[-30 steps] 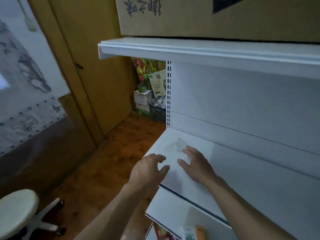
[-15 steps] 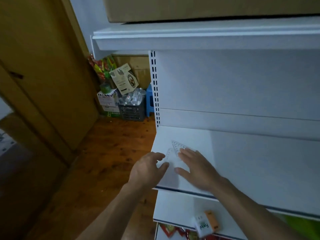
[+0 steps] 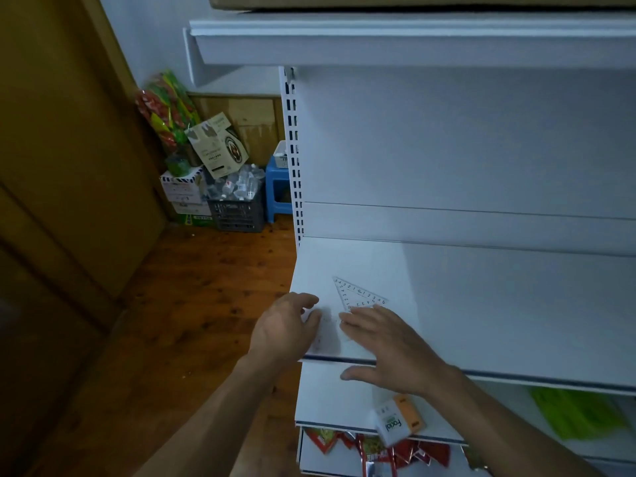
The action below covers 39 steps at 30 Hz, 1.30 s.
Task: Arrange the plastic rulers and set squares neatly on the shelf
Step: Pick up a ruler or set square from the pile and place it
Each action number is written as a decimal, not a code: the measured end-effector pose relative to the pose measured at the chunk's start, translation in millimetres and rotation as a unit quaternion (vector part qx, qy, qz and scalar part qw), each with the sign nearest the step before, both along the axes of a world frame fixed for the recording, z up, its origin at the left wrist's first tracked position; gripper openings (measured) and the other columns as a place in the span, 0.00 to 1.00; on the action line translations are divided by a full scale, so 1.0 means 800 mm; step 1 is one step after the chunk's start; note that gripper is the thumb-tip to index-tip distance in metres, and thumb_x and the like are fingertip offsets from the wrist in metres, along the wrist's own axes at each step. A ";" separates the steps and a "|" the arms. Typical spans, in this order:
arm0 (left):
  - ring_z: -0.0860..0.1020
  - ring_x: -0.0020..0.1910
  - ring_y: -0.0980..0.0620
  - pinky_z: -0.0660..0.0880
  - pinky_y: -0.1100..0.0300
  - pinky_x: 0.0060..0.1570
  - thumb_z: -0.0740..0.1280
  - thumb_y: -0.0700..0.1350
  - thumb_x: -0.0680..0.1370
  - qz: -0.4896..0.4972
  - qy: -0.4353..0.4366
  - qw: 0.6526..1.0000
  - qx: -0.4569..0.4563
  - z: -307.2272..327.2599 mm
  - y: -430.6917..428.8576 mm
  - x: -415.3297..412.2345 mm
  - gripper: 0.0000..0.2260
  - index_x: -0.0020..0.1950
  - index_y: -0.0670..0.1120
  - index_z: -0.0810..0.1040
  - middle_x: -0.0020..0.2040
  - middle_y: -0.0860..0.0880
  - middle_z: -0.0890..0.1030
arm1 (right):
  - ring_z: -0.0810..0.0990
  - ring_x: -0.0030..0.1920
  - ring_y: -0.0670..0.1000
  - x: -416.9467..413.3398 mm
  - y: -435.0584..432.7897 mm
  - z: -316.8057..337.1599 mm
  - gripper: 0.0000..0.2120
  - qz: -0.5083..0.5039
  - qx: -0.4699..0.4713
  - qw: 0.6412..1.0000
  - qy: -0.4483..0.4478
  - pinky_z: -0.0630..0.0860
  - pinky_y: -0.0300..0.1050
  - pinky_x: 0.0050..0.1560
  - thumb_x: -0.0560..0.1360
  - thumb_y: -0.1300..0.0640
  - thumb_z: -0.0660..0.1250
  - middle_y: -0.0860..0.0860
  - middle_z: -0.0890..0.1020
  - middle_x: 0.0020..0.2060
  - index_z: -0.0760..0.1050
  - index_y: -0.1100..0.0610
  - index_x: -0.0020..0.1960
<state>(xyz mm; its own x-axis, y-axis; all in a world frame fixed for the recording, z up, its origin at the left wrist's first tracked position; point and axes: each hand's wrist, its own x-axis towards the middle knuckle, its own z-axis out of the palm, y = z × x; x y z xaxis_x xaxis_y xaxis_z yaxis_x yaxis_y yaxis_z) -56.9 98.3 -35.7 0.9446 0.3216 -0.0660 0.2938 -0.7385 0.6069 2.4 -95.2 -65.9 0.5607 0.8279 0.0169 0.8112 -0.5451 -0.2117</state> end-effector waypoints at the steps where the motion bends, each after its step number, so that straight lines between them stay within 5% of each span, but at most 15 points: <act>1: 0.75 0.63 0.46 0.80 0.54 0.48 0.63 0.55 0.79 0.003 0.004 1.000 -0.005 0.001 0.001 -0.001 0.16 0.67 0.56 0.73 0.66 0.55 0.74 | 0.68 0.69 0.49 -0.003 0.000 -0.004 0.37 0.011 0.024 0.999 -0.032 0.64 0.51 0.71 0.71 0.29 0.55 0.46 0.71 0.70 0.69 0.51 0.70; 5: 0.74 0.64 0.45 0.80 0.56 0.45 0.62 0.54 0.80 0.006 0.007 1.000 -0.024 0.000 0.003 -0.008 0.16 0.66 0.55 0.73 0.66 0.55 0.74 | 0.76 0.54 0.45 -0.014 0.003 -0.011 0.20 0.045 0.094 0.990 -0.098 0.75 0.42 0.53 0.71 0.40 0.66 0.42 0.80 0.57 0.79 0.49 0.58; 12: 0.75 0.54 0.58 0.76 0.63 0.48 0.63 0.55 0.79 0.029 -0.035 0.997 -0.062 -0.006 0.016 -0.016 0.15 0.65 0.55 0.75 0.63 0.56 0.77 | 0.79 0.44 0.42 -0.024 0.006 -0.003 0.09 0.037 0.203 0.975 -0.078 0.75 0.33 0.45 0.76 0.50 0.64 0.42 0.84 0.46 0.83 0.50 0.50; 18: 0.75 0.55 0.56 0.76 0.62 0.52 0.64 0.56 0.78 0.052 -0.044 0.972 -0.224 0.013 0.008 -0.013 0.15 0.64 0.55 0.75 0.61 0.57 0.77 | 0.81 0.44 0.38 -0.017 0.016 0.032 0.05 -0.198 0.350 0.908 0.114 0.76 0.32 0.41 0.75 0.54 0.69 0.40 0.84 0.45 0.83 0.49 0.48; 22: 0.77 0.51 0.59 0.74 0.75 0.35 0.69 0.49 0.77 -0.019 -0.061 0.945 -0.322 0.029 -0.005 -0.011 0.16 0.64 0.54 0.75 0.55 0.60 0.77 | 0.82 0.41 0.41 -0.019 0.015 0.052 0.06 -0.202 0.356 0.887 0.213 0.78 0.36 0.44 0.76 0.54 0.68 0.40 0.84 0.39 0.81 0.44 0.44; 27: 0.83 0.45 0.51 0.80 0.63 0.45 0.70 0.41 0.75 -0.040 -0.096 0.916 -0.388 0.039 -0.029 -0.001 0.10 0.56 0.46 0.80 0.47 0.47 0.84 | 0.83 0.40 0.44 -0.021 -0.003 0.066 0.08 -0.217 0.390 0.865 0.229 0.78 0.40 0.45 0.75 0.57 0.69 0.42 0.84 0.37 0.81 0.44 0.43; 39: 0.81 0.44 0.47 0.79 0.57 0.48 0.72 0.38 0.73 -0.028 -0.148 0.892 -0.427 0.054 -0.167 0.029 0.04 0.47 0.44 0.84 0.43 0.48 0.85 | 0.83 0.39 0.45 -0.022 -0.150 0.082 0.06 -0.318 0.475 0.794 0.206 0.77 0.33 0.43 0.72 0.61 0.72 0.43 0.85 0.39 0.84 0.50 0.45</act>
<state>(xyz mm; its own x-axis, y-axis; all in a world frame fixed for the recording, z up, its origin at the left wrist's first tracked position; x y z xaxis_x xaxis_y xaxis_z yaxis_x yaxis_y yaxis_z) -33.5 -35.1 7.9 0.9743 0.2249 -0.0098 0.0049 0.0222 0.9997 -15.5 -214.9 -0.6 0.9804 0.0975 0.1709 0.1905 -0.2514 -0.9490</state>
